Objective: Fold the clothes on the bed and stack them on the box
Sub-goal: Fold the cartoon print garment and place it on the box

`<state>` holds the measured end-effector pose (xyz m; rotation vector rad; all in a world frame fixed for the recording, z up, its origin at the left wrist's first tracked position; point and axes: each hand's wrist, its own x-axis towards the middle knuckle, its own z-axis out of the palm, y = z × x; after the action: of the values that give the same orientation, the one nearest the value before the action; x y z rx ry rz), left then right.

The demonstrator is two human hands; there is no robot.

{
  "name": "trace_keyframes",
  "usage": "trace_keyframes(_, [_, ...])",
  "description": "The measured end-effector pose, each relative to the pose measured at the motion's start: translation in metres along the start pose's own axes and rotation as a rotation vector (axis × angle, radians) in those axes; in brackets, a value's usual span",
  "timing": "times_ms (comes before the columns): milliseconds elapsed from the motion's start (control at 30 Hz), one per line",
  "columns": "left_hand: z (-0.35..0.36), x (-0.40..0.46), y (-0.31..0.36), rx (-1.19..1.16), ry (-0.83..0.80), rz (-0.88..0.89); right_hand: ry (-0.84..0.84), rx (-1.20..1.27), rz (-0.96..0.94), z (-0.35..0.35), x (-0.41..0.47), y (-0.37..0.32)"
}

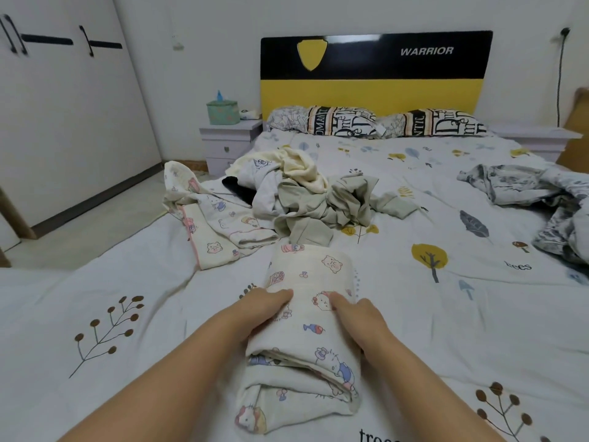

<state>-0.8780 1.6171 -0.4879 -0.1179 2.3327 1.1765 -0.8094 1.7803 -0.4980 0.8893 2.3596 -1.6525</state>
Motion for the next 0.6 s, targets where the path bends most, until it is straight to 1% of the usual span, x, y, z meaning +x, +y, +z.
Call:
trace_keyframes(33, [0.000, -0.002, 0.000, -0.068, -0.040, 0.005, -0.027, 0.036, 0.004, 0.000, -0.001, 0.001])
trace_keyframes(133, [0.001, -0.011, -0.005, -0.358, -0.142, 0.015, -0.102, 0.242, 0.013, -0.003, -0.007, 0.002])
trace_keyframes(233, [0.002, -0.022, -0.012, -0.506, -0.193, 0.036, -0.150, 0.323, -0.018, -0.007, -0.016, 0.005])
trace_keyframes(333, [0.002, -0.035, -0.012, -0.514, -0.184, 0.079, -0.159, 0.360, -0.055, -0.008, -0.031, 0.006])
trace_keyframes(600, [-0.004, -0.089, 0.000, -0.480, -0.128, 0.228, -0.063, 0.373, -0.195, -0.020, -0.082, -0.005])
